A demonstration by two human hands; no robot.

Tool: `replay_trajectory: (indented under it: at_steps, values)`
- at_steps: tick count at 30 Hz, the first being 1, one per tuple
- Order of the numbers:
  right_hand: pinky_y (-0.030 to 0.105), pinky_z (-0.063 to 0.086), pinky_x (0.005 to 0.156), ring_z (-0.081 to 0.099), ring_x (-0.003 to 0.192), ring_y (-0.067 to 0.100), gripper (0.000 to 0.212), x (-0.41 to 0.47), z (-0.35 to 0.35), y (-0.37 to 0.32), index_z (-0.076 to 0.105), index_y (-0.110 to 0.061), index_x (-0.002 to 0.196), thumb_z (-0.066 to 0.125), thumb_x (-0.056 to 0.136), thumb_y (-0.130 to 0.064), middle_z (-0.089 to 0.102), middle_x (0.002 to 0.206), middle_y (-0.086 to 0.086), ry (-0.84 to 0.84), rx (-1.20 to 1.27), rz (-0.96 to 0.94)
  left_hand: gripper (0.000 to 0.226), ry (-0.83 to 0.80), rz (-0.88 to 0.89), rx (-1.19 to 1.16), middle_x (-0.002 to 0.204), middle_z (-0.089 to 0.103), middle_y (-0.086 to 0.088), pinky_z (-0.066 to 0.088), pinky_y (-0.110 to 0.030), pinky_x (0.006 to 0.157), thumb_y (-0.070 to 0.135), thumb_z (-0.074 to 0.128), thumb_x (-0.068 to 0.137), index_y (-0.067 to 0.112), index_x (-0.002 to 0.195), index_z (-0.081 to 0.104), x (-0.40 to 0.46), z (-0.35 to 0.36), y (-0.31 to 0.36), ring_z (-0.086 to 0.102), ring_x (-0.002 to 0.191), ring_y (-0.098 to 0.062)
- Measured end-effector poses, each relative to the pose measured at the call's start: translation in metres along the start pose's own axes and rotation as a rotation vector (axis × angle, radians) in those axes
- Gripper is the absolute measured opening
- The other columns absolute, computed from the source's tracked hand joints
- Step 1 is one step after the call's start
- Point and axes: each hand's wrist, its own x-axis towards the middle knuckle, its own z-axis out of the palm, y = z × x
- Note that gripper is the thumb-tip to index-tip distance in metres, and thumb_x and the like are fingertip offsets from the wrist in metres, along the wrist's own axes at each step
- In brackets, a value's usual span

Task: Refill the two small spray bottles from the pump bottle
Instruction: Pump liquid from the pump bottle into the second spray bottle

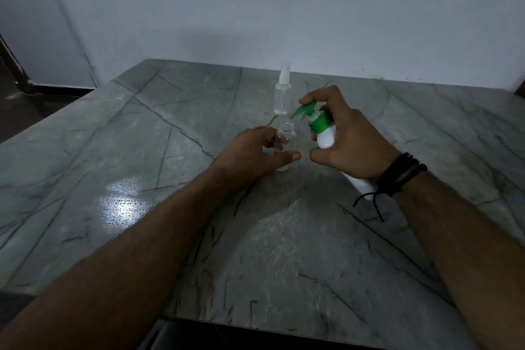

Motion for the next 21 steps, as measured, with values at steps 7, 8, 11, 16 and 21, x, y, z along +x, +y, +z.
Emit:
replay_trajectory:
  at_steps: [7,8,11,16,21]
  values:
    - [0.042,0.053,0.065,0.063,0.069,0.023,0.078,-0.0001,0.0007,-0.0004,0.041,-0.028,0.134,0.077,0.069,-0.003,0.062,0.083,0.002,-0.003,-0.027,0.008,0.03,0.012,0.01,0.0,0.115,0.063,0.007,0.04,-0.017,0.072,0.055,0.069,0.08,0.031,0.095,0.06,-0.0005,-0.0007,-0.0006,0.055,0.1,-0.006]
    - [0.043,0.053,0.065,0.063,0.068,0.024,0.077,0.0001,0.0005,-0.0005,0.041,-0.027,0.134,0.077,0.069,-0.003,0.062,0.082,0.003,-0.003,-0.025,0.006,0.03,0.011,0.012,0.005,0.115,0.063,0.007,0.039,-0.016,0.072,0.055,0.069,0.08,0.031,0.095,0.06,-0.0002,-0.0005,-0.0008,0.054,0.1,-0.006]
    - [0.042,0.053,0.065,0.064,0.069,0.022,0.073,0.0004,0.0005,-0.0007,0.042,-0.025,0.131,0.077,0.07,-0.002,0.063,0.082,0.002,-0.006,-0.012,0.009,0.031,0.008,0.013,0.017,0.116,0.063,0.006,0.043,-0.022,0.078,0.055,0.069,0.08,0.03,0.095,0.061,0.0006,0.0004,-0.0016,0.055,0.102,-0.007]
    - [0.037,0.052,0.064,0.062,0.067,0.019,0.076,-0.0001,0.0009,-0.0003,0.042,-0.026,0.133,0.077,0.069,-0.003,0.061,0.081,-0.003,-0.001,-0.028,-0.004,0.033,0.005,0.01,0.012,0.118,0.063,0.006,0.043,-0.024,0.081,0.054,0.069,0.081,0.028,0.1,0.063,0.0008,0.0004,-0.002,0.055,0.103,-0.007]
    - [0.04,0.052,0.065,0.063,0.068,0.019,0.072,0.0006,0.0008,0.0004,0.043,-0.026,0.128,0.076,0.07,-0.001,0.063,0.081,0.003,0.001,-0.015,0.004,0.038,0.004,0.005,0.021,0.119,0.063,0.005,0.04,-0.02,0.074,0.056,0.069,0.08,0.026,0.104,0.064,0.0021,0.0012,-0.0029,0.054,0.102,-0.006]
